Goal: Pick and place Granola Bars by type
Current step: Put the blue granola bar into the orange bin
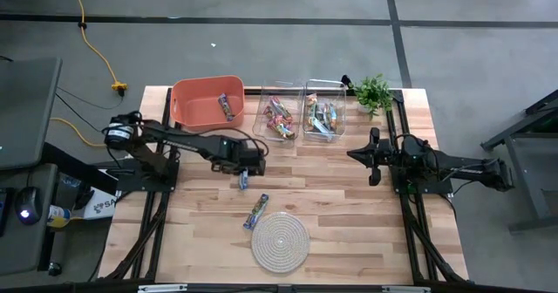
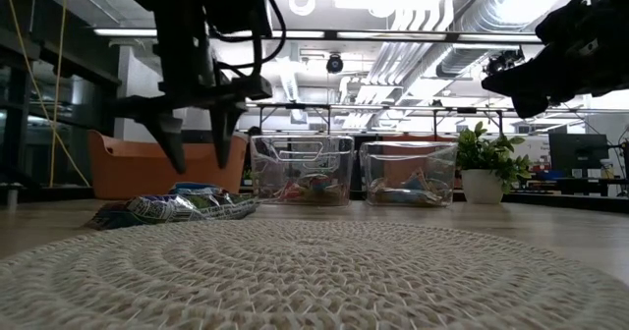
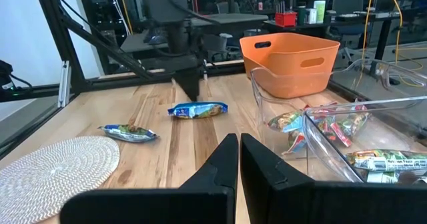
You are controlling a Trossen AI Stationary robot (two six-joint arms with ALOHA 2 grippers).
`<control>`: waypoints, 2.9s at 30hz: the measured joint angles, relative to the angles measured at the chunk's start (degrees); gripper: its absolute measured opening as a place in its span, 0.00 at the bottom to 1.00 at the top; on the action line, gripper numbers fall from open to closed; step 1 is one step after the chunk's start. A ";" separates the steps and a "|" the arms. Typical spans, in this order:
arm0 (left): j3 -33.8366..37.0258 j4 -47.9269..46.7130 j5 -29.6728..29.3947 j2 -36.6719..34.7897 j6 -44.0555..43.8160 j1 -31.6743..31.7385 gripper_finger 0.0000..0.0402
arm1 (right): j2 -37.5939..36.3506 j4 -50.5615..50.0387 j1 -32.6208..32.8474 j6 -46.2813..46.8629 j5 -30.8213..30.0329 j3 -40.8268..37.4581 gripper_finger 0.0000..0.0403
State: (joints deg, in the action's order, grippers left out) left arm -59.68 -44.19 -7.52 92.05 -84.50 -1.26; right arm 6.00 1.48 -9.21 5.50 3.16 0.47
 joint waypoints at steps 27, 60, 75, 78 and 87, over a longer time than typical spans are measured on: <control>-0.05 1.68 7.61 10.10 5.85 6.52 0.60 | -0.03 0.04 0.00 0.00 0.04 0.00 0.00; -0.33 2.15 14.94 7.91 9.70 6.35 0.18 | 0.02 0.04 0.00 -0.01 0.03 0.00 0.00; -0.42 6.93 15.18 -5.95 17.53 3.33 0.15 | 0.04 0.04 0.00 0.00 0.02 0.00 0.00; -0.44 11.93 14.31 -10.47 18.83 3.40 0.15 | 0.06 0.04 0.00 0.00 0.03 0.00 0.00; -0.46 32.42 16.65 -19.51 29.86 2.79 0.15 | 0.22 0.07 0.00 0.00 0.18 0.00 0.00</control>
State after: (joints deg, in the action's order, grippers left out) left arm -60.14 -11.77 9.13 72.54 -54.64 1.53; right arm 6.22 1.54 -9.21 5.50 3.33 0.47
